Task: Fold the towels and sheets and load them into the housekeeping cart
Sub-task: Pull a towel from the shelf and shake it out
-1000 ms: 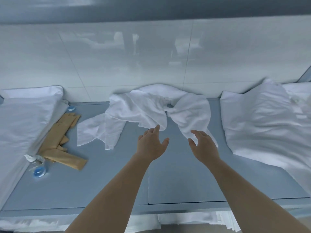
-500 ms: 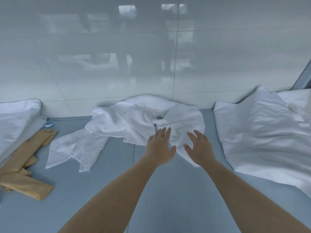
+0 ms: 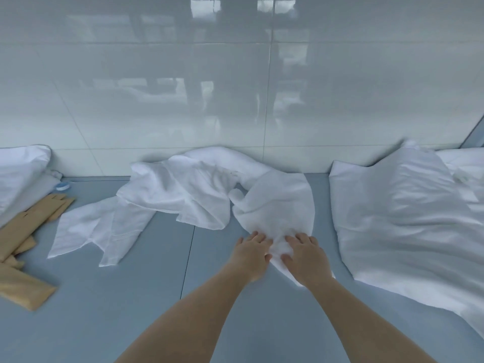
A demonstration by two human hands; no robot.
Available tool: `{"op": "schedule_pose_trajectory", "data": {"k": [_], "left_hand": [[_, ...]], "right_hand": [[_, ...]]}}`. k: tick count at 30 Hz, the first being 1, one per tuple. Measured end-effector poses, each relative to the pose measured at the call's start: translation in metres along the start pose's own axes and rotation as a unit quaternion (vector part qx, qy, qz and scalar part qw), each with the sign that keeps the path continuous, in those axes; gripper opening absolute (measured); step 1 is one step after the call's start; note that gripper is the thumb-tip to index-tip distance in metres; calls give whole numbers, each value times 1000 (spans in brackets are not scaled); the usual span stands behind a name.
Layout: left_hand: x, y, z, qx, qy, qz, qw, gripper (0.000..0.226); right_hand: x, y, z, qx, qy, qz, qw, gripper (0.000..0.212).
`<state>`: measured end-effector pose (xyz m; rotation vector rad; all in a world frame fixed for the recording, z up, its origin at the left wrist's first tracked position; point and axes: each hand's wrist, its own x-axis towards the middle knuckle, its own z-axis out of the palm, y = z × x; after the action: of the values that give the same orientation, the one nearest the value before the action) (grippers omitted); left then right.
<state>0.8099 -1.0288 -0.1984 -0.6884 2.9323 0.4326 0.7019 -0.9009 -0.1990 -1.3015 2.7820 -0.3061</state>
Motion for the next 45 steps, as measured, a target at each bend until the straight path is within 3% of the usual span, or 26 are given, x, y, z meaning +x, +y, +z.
{"op": "schedule_pose_trajectory", "data": {"k": [15,23,26,31,35,37,40,45], "left_hand": [[-176,41,24,-4,-44,-10,999,50],[-255,37,39,6,-10,12,1000,50],[-266,38,41,24,13,12,1000,50],[-264,35,44,23,68,2,997,57],[-259,36,56,24,46,21,998,75],[-257,37,63,23,51,19,998,80],[-256,42,67,20,77,6,997,81],[-258,54,57,-25,144,23,989,75]], "right_hand": [[-164,-18,-18,17,-88,-24,996,55],[-224,-44,-16,8,-103,-34,994,57],[-238,-52,-19,-7,-119,-35,992,69],[-255,-61,-21,-59,-48,-94,993,102],[-256,-56,-4,-75,-108,-84,988,113],[-256,-56,-7,-62,-89,-84,991,108],[-252,-53,-8,-6,8,-109,994,79],[-244,-52,-27,82,77,-94,989,41]]}}
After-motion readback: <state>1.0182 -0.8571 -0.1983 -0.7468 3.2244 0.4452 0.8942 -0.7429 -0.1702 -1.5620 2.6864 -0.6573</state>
